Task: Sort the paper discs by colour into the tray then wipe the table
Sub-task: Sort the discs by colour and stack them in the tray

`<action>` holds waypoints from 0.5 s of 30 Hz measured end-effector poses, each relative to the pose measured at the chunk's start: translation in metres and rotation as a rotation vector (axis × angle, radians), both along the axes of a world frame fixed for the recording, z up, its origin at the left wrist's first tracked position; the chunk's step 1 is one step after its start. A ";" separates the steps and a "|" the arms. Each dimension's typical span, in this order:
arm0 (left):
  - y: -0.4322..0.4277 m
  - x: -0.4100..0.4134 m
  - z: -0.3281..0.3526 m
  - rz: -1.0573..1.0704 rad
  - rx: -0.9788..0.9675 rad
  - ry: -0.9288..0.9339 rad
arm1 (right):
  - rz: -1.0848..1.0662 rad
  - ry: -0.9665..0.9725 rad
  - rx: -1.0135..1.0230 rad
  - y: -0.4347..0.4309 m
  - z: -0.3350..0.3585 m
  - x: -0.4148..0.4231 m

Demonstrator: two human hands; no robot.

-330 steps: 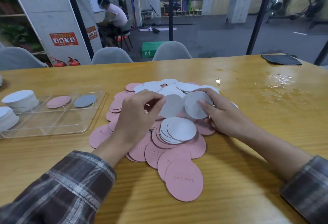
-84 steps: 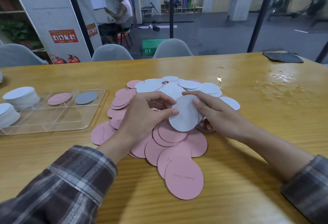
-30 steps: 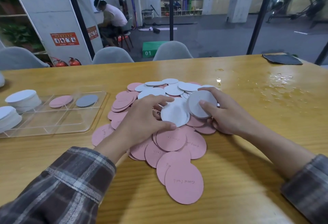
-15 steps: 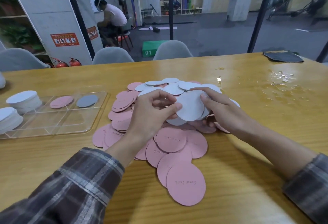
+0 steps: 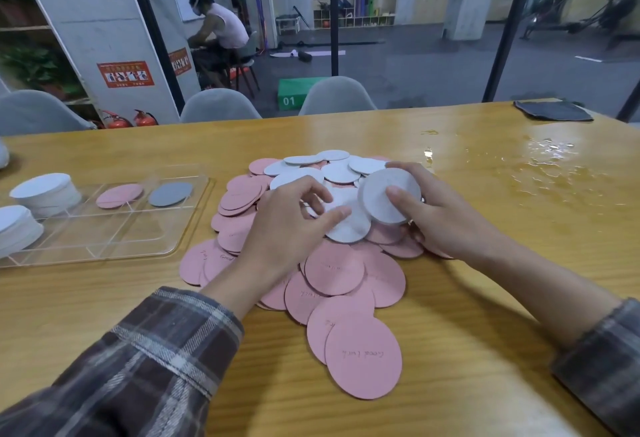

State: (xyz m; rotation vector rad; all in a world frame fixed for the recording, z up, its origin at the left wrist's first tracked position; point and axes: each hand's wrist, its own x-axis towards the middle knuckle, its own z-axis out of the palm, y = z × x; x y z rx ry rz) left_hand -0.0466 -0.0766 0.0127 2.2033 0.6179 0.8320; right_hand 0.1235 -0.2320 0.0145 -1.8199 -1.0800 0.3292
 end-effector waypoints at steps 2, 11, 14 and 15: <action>0.006 -0.003 -0.004 0.010 0.052 0.096 | -0.027 0.013 -0.015 0.000 -0.004 0.007; 0.007 -0.005 -0.004 -0.038 -0.024 0.082 | -0.029 0.109 -0.002 0.003 -0.013 0.017; 0.008 -0.005 0.001 -0.061 -0.159 0.007 | -0.028 0.081 0.001 0.003 -0.014 0.017; 0.007 -0.005 0.003 -0.099 -0.238 -0.031 | -0.027 0.075 0.004 0.003 -0.014 0.017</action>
